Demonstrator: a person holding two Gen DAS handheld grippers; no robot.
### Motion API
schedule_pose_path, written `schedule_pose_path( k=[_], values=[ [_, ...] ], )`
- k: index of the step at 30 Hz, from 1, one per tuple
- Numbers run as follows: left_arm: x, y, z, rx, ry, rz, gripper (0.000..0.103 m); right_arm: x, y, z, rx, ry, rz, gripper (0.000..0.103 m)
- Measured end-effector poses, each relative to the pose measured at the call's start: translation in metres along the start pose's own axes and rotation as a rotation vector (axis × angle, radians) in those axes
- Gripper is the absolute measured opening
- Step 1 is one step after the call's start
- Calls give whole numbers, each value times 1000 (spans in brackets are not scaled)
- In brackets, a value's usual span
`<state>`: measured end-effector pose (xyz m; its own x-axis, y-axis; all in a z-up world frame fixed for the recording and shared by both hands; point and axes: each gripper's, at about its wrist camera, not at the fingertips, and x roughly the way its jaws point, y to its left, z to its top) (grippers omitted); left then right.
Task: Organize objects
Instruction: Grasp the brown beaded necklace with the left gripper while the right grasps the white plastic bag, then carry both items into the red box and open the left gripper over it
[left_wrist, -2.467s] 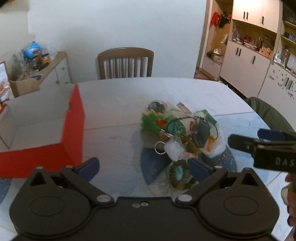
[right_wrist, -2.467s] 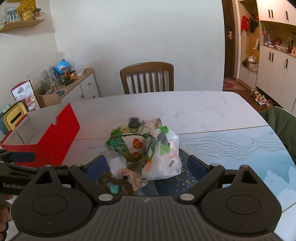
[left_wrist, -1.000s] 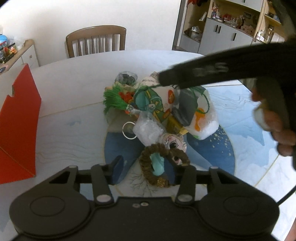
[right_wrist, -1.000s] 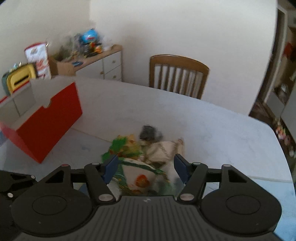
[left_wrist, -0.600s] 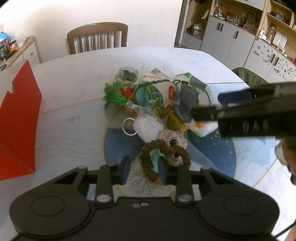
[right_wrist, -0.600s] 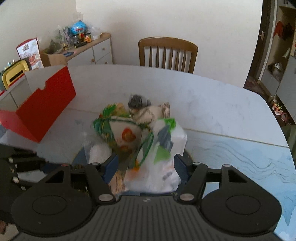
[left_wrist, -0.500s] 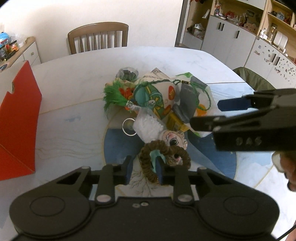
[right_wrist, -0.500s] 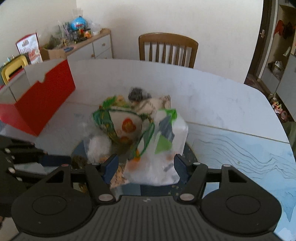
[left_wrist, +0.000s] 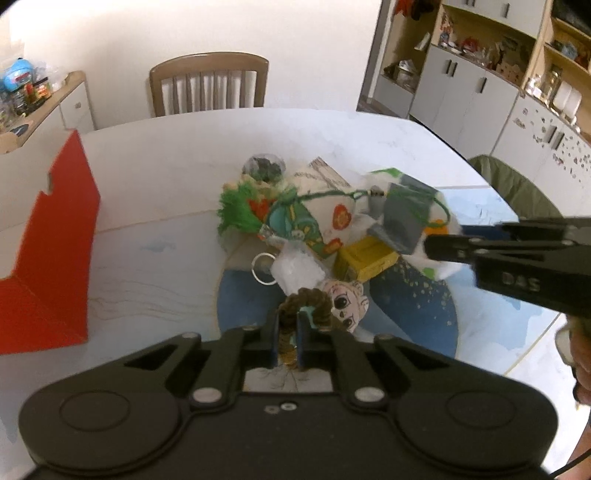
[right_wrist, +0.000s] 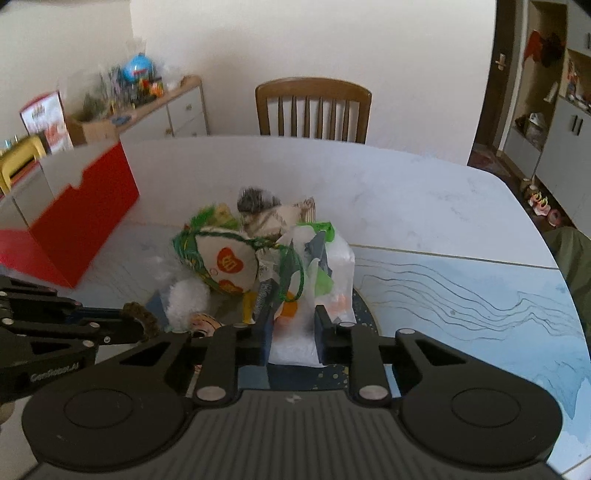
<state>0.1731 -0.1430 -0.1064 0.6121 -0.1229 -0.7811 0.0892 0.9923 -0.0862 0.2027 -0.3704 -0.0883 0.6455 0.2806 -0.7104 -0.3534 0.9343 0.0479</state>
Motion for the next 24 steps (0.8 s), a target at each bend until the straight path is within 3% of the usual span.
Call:
schedule_pose_path(
  k=[10,24],
  values=[
    [-39,23,16,-86,-61,-21,6,-49,-4,11,43,-59,11,22],
    [-81,83,35,-143,-108,-72,6,-83,24,11,33,-2,-62,22]
  ],
)
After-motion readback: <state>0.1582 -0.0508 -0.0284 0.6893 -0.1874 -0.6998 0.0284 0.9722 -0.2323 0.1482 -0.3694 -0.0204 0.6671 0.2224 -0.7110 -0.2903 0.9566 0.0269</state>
